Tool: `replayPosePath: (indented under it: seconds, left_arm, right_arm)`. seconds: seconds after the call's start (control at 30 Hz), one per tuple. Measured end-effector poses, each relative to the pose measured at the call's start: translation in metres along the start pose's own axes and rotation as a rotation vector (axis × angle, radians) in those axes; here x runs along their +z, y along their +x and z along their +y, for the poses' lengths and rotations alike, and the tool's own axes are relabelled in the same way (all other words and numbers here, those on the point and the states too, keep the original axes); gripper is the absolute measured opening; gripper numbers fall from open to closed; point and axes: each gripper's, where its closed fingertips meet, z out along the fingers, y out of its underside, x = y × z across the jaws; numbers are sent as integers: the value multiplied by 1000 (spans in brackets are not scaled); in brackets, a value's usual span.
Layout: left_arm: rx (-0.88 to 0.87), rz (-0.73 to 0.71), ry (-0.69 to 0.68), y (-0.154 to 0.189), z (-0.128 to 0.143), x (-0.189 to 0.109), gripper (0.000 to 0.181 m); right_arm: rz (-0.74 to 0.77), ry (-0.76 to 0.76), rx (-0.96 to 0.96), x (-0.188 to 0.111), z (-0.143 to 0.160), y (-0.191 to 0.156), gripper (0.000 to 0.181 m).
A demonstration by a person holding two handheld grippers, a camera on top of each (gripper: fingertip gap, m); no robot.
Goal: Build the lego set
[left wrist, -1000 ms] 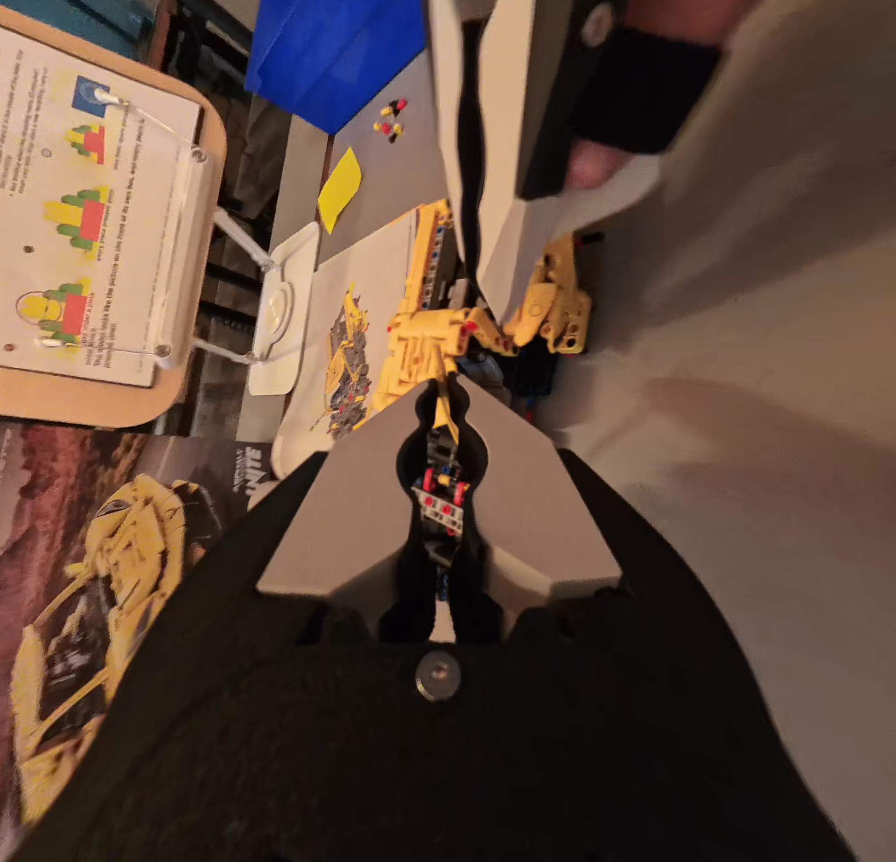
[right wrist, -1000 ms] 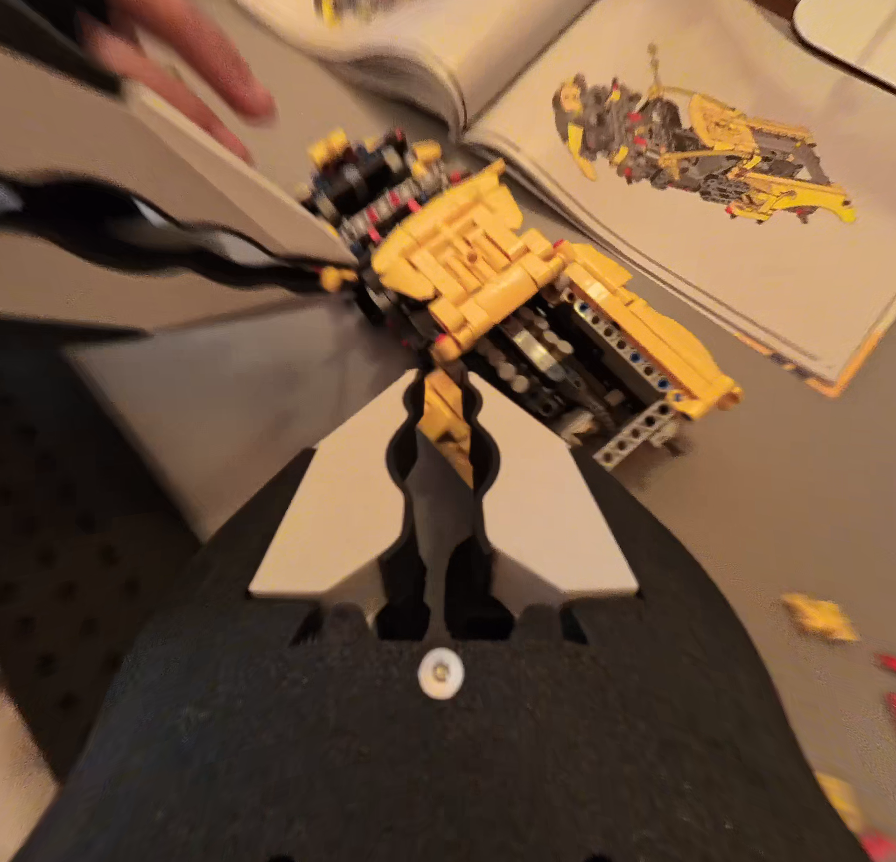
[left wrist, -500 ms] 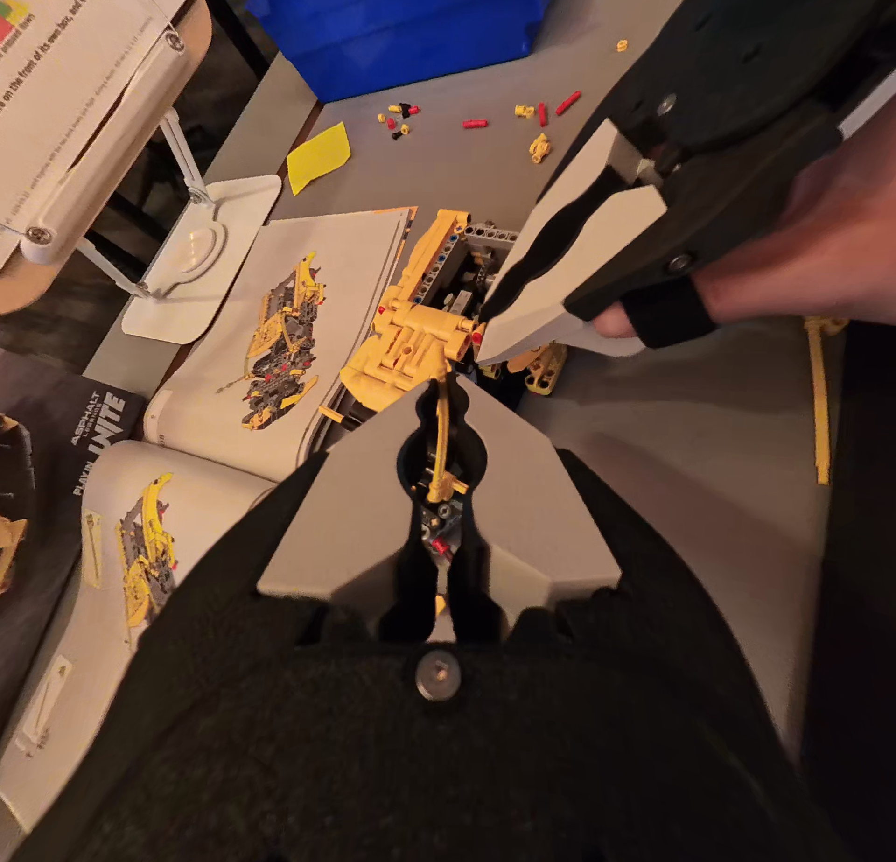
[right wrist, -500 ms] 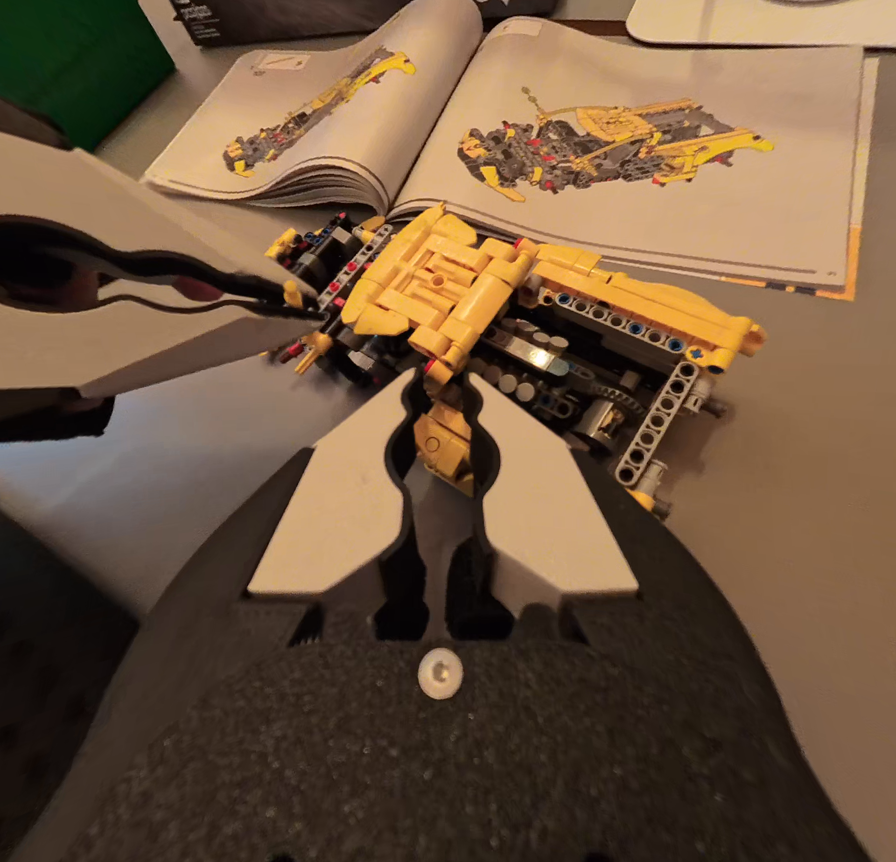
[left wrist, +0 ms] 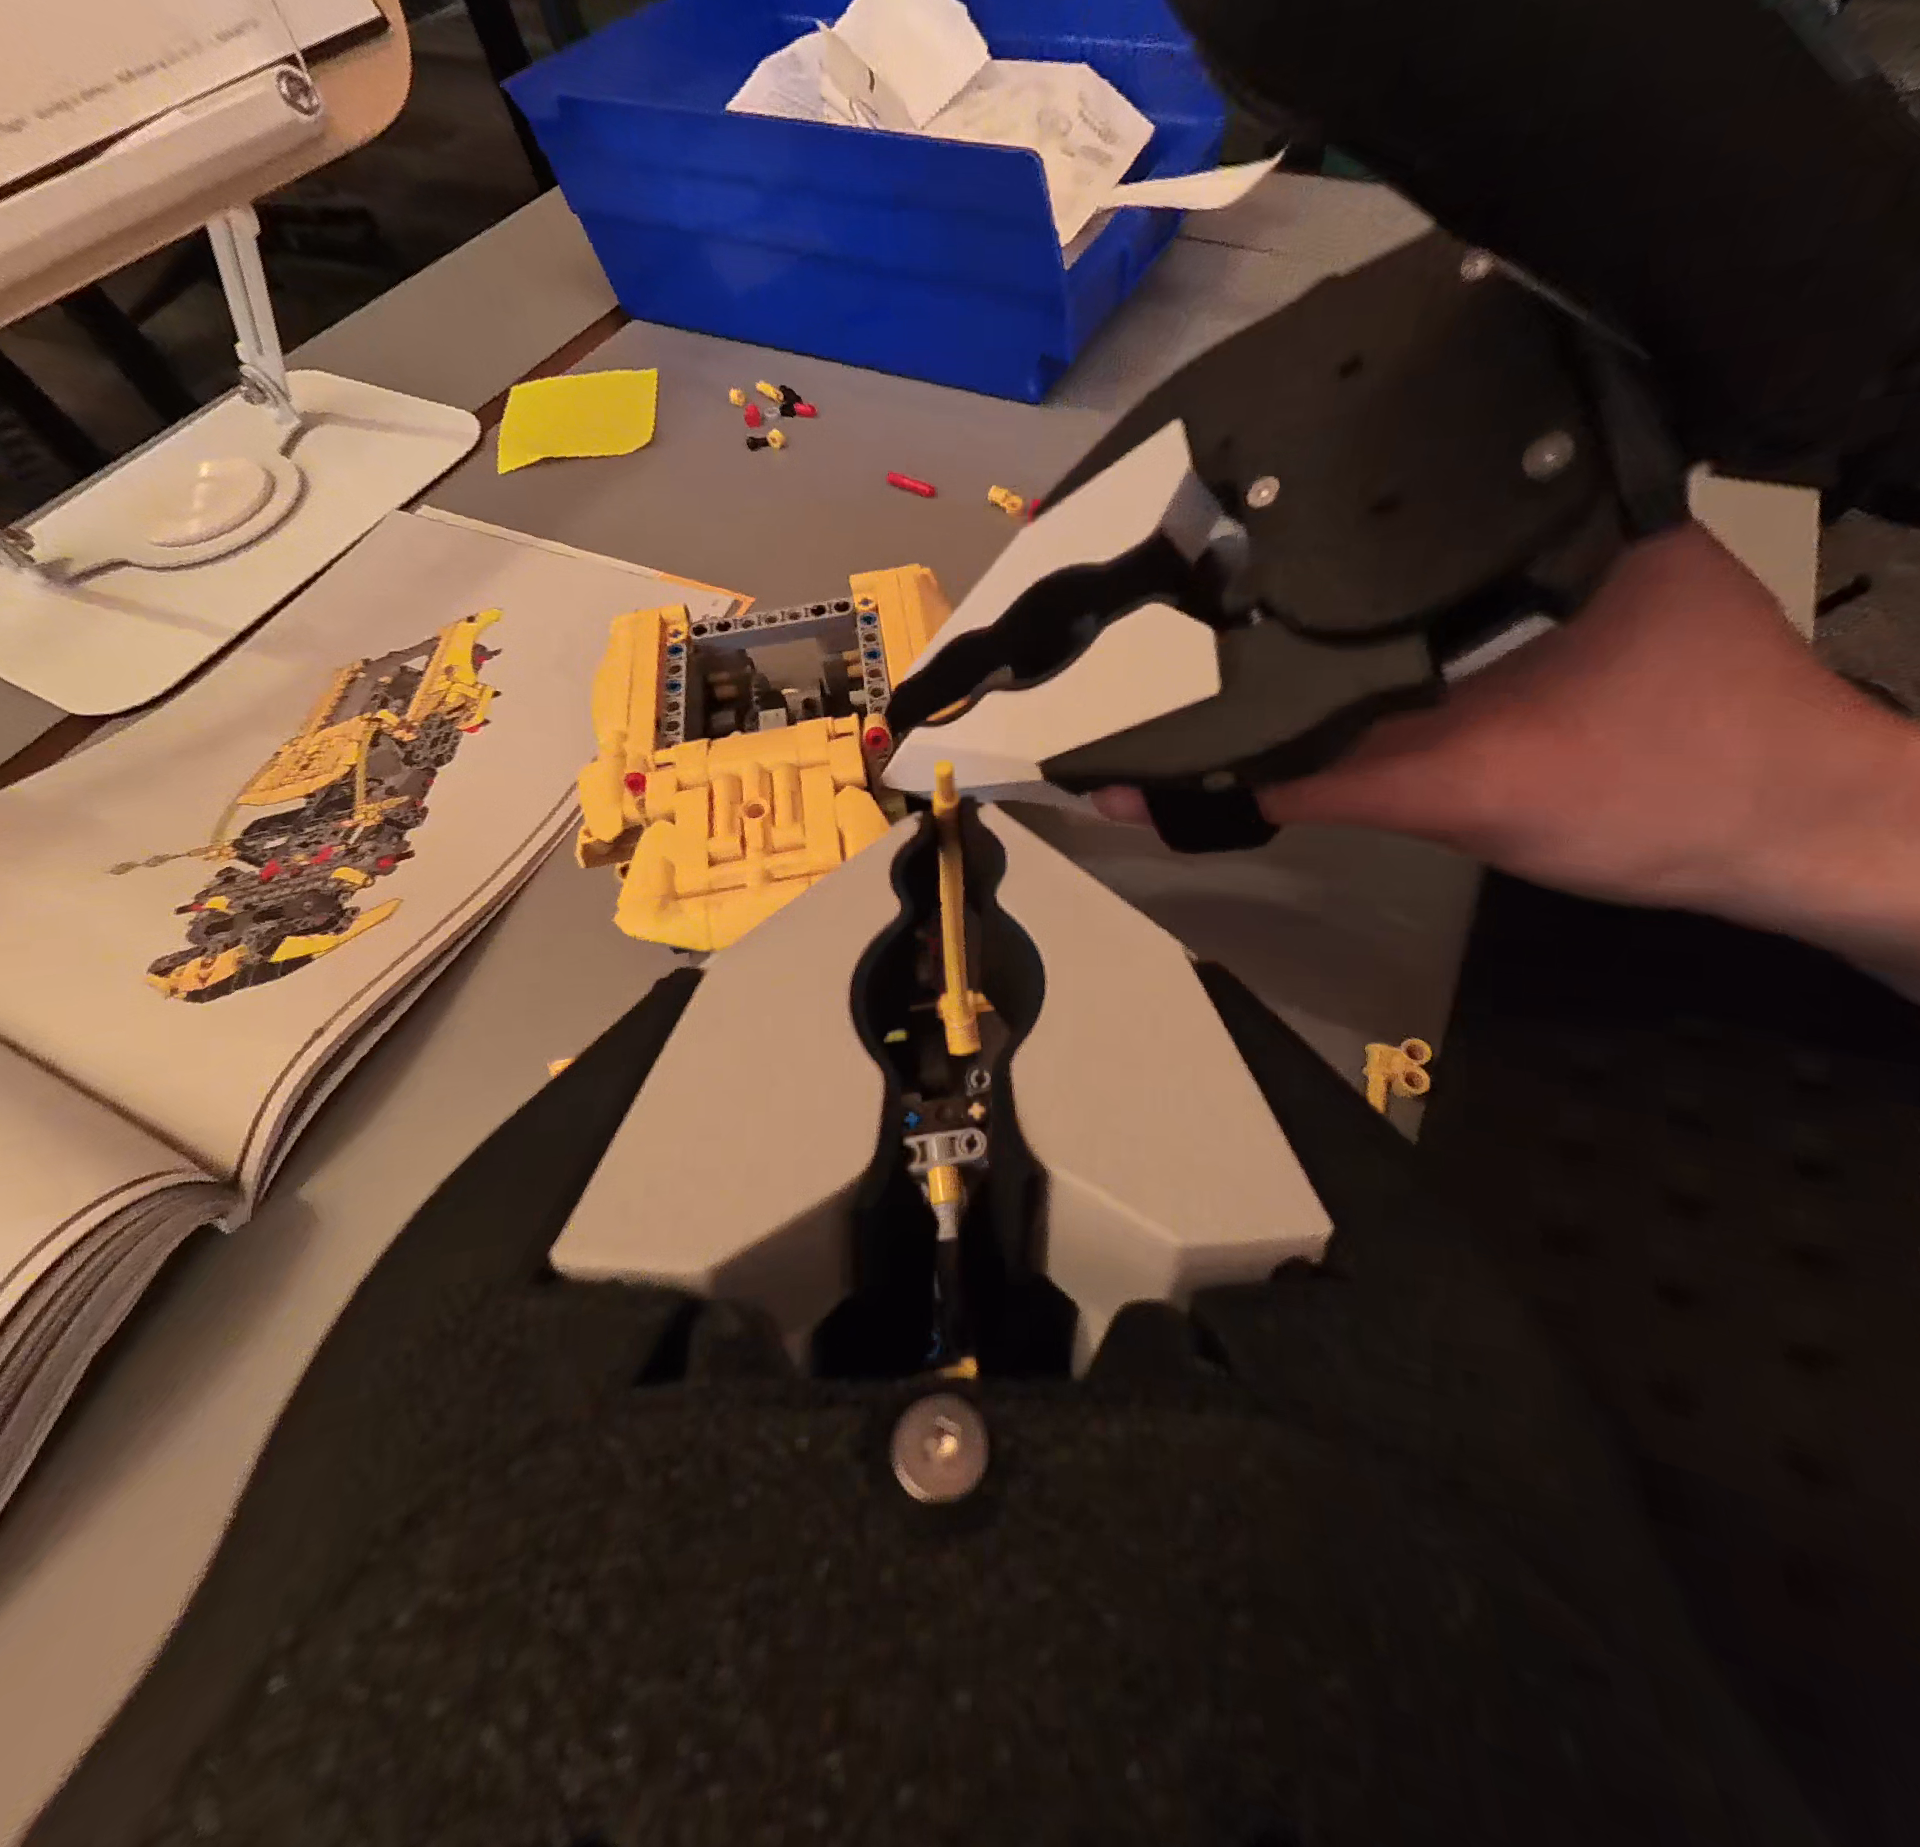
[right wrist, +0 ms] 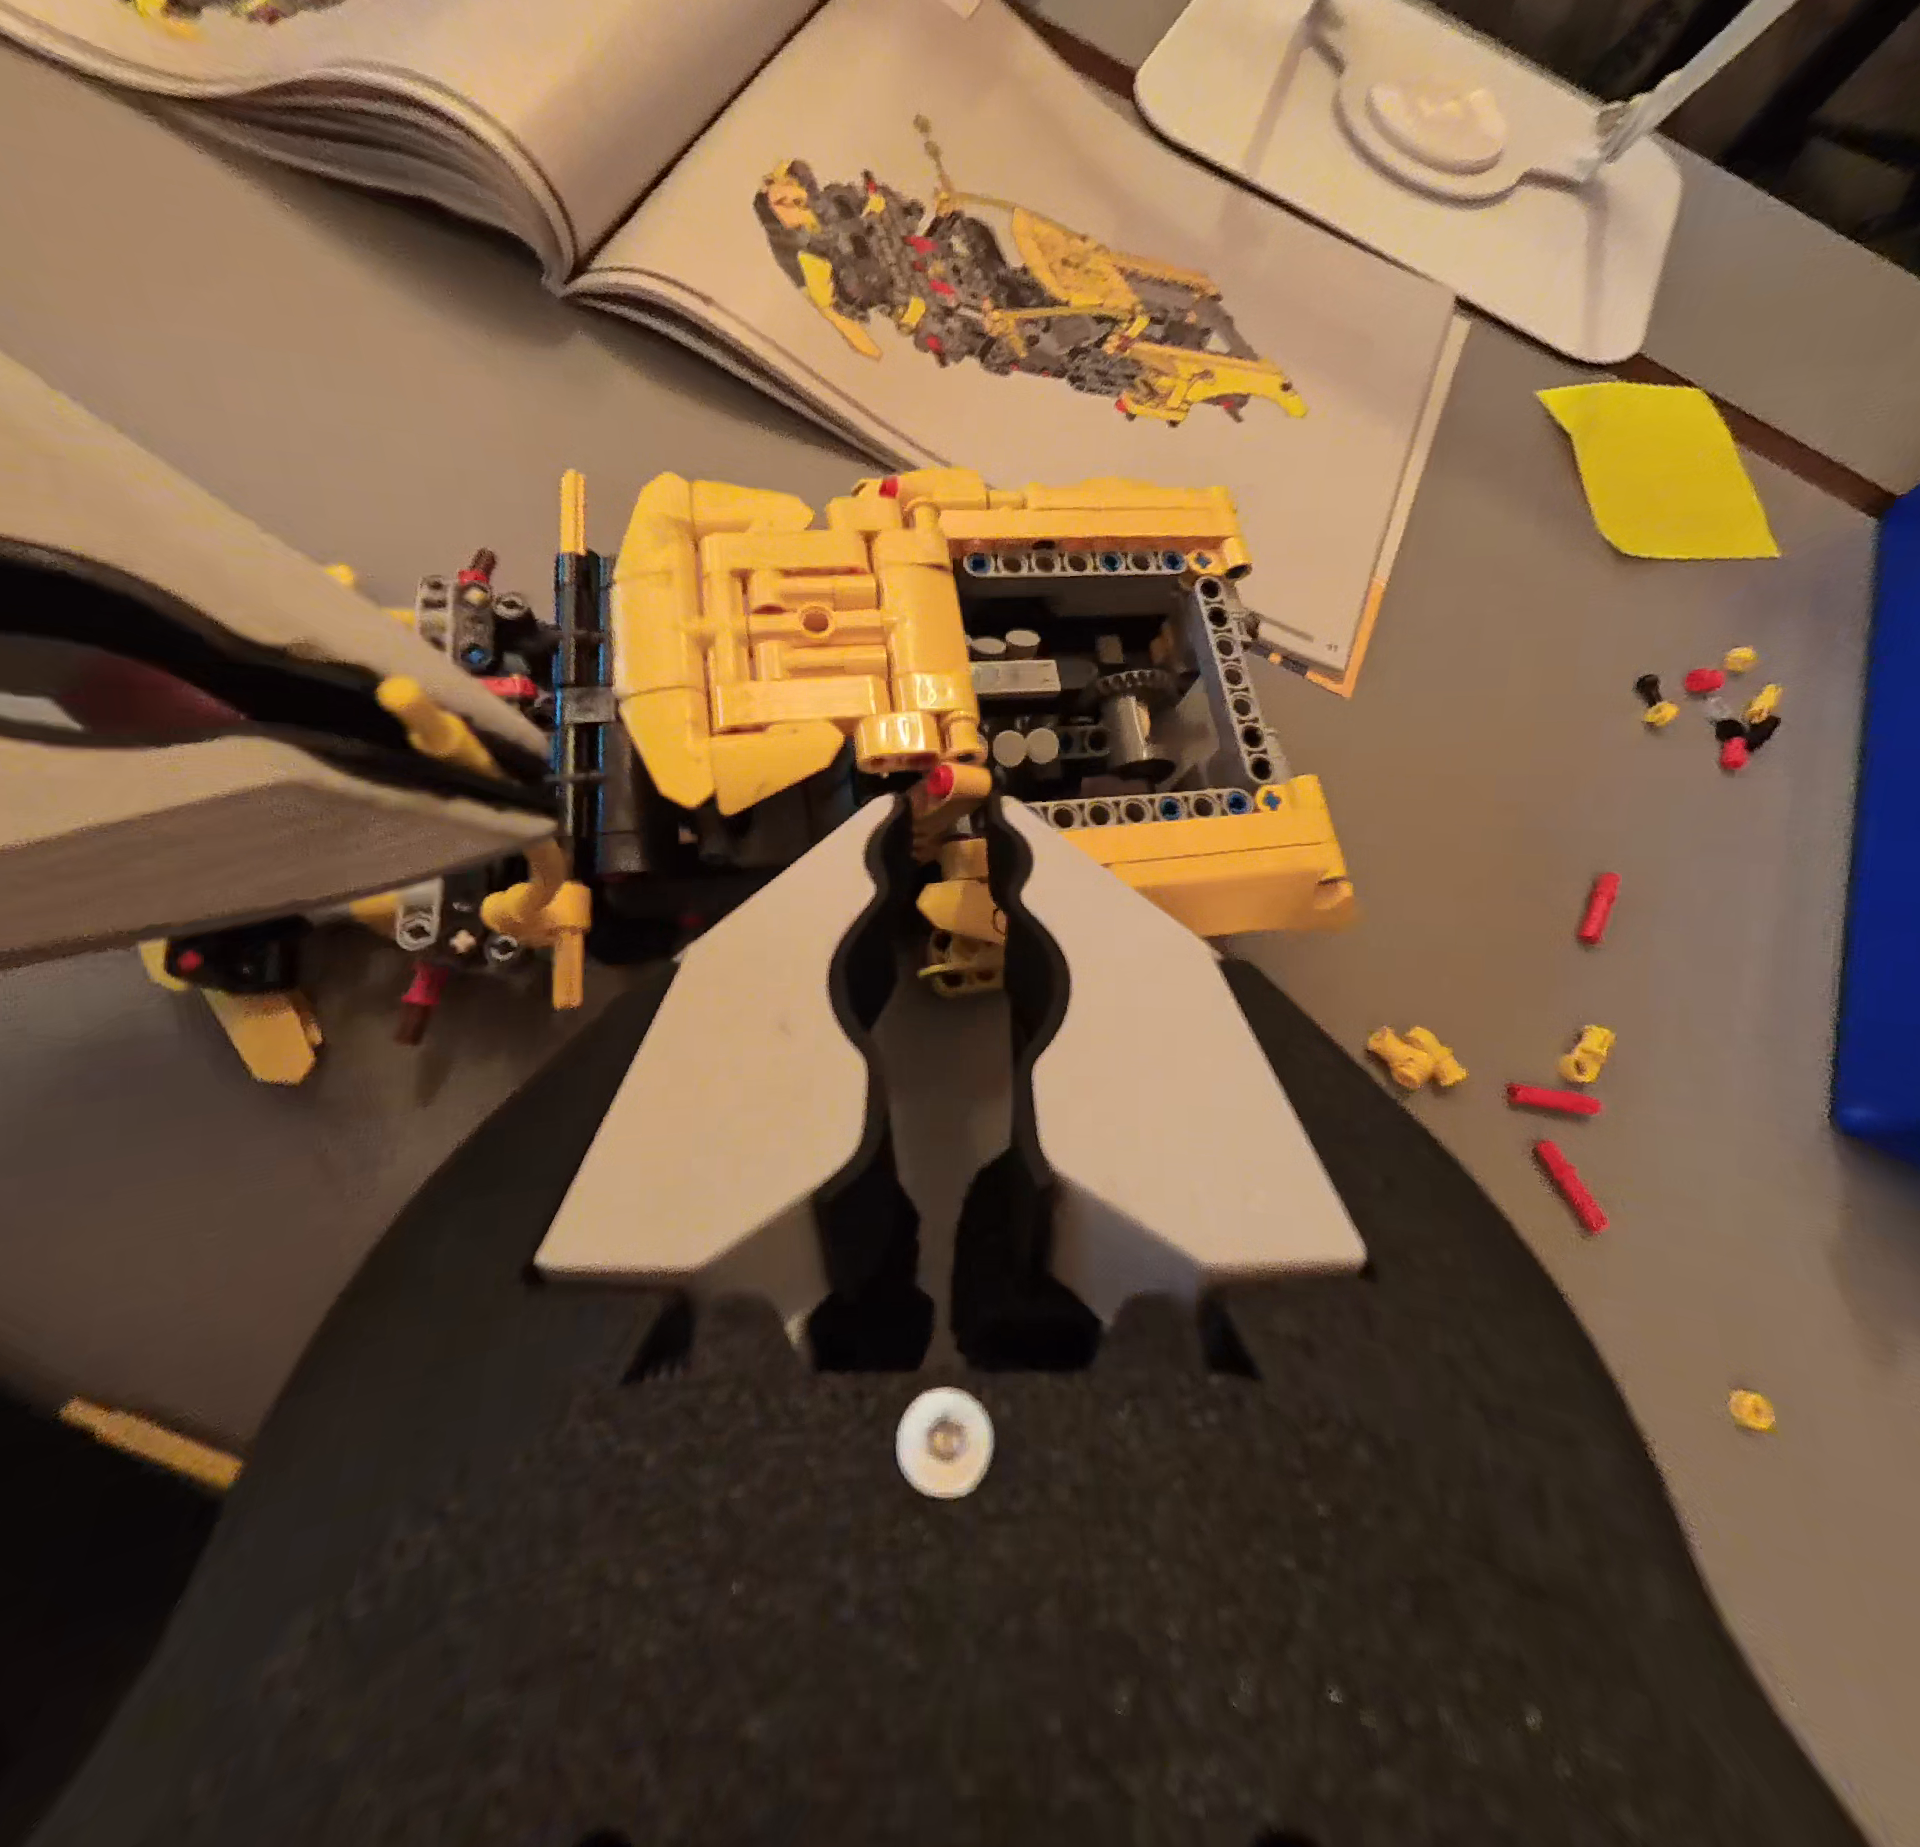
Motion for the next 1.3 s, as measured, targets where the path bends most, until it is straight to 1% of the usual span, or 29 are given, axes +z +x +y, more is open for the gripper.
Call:
replayPosePath:
  seconds: [0.1,0.2,0.23,0.3,0.5,0.67,0.73,0.9,1.07,1.13,1.23,1.27,1.3]
  left_arm:
    - [-7,23,1,3,0,2,3]
    - [6,26,-4,3,0,1,3]
    - [12,20,-7,2,0,1,3]
    - [18,19,-11,2,0,0,3]
    - [10,23,-12,0,1,2,3]
    - [14,18,-20,-2,1,3,3]
    - [21,9,-26,-4,1,4,3]
    - [16,10,-33,-7,1,10,3]
    - [-3,12,-32,-9,1,14,3]
    - [-13,20,-35,-10,2,16,3]
    - [-24,30,-41,-11,3,18,3]
    - [-20,33,-44,-11,3,18,3]
    - [-13,33,-45,-11,3,18,3]
  right_arm:
    - [-4,49,110,0,0,0,12]
    - [-54,120,226,0,-2,0,9]
    - [-74,149,227,0,-2,0,9]
    - [-82,196,191,0,-3,0,9]
    - [-43,211,5,0,-4,-2,9]
    - [75,176,-243,-1,-5,-3,9]
    - [113,170,-311,0,-5,-3,8]
    - [155,165,-376,-1,-5,-4,8]
    - [148,192,-371,-2,-5,-5,9]
    - [131,210,-300,-5,-5,-5,10]
    - [72,295,-210,-20,-11,-8,17]
    - [46,322,-187,-26,-13,-9,17]
    - [-8,341,-161,-32,-14,-13,12]
